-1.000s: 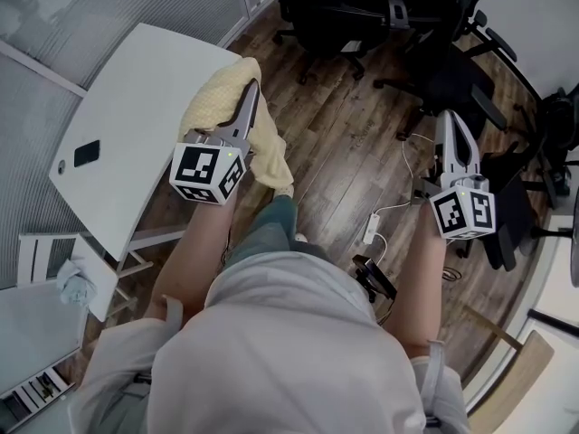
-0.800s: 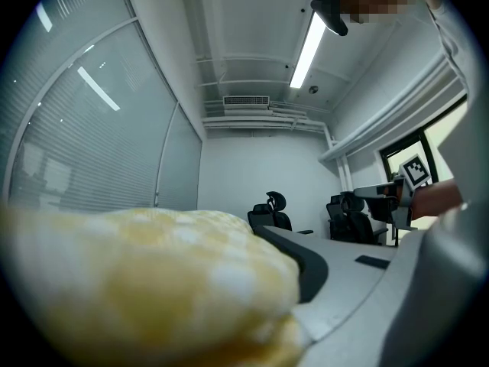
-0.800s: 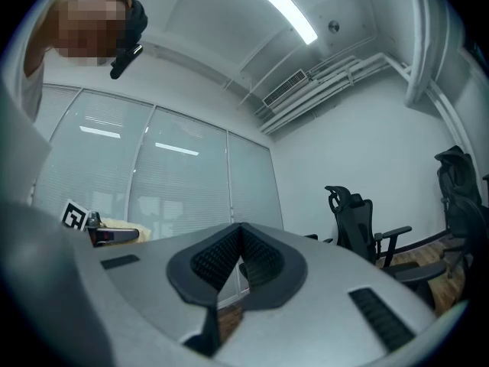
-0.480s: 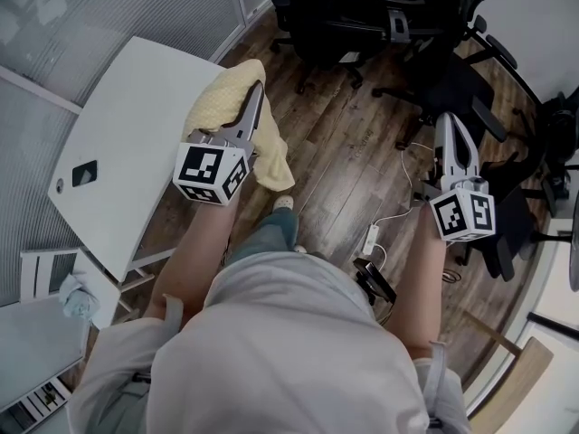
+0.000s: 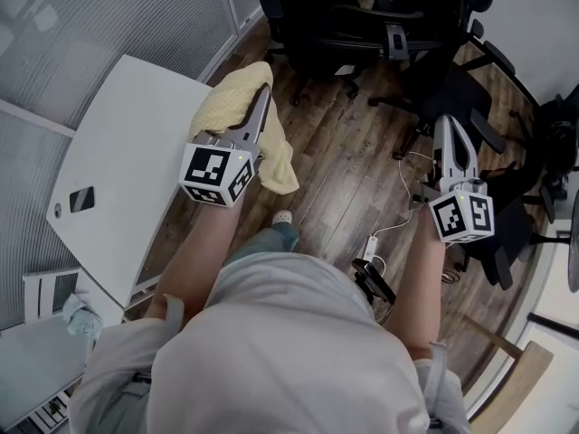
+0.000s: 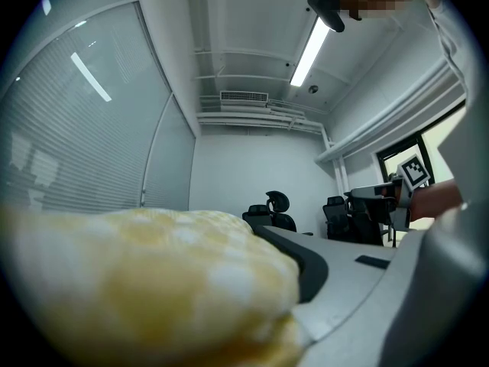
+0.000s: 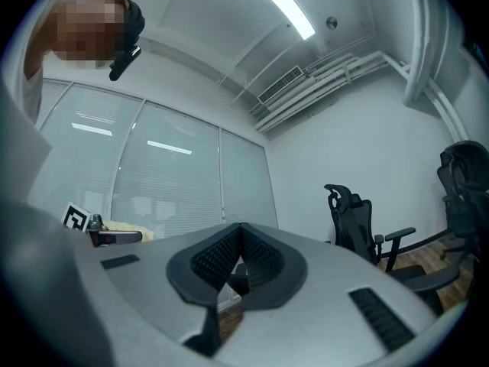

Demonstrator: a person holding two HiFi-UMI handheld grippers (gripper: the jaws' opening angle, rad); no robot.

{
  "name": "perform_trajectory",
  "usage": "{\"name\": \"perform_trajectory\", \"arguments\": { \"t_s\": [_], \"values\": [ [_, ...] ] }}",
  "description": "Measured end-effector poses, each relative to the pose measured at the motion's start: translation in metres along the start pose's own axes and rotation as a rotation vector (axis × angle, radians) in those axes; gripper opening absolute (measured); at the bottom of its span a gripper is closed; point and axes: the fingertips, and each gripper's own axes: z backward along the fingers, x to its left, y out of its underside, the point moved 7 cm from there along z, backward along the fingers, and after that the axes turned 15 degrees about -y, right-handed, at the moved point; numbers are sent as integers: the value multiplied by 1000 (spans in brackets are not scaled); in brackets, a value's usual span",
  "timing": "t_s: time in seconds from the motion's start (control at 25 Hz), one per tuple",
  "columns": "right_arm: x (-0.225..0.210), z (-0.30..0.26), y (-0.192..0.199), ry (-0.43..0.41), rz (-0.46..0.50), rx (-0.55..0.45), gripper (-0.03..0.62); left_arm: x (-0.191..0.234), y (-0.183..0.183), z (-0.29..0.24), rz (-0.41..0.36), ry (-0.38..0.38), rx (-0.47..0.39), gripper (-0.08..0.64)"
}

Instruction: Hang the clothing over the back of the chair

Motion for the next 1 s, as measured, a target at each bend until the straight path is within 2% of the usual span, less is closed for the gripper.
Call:
{"name": "perform_trajectory", "arguments": {
  "t_s": [0.32,1.0],
  "values": [
    [-17,-43,8,20,-1,19,21,21,6,-49,7,36,11,63],
    [-15,-86,35,57,-8,36,21,58,21,-96,20,91,32,63]
  ]
}}
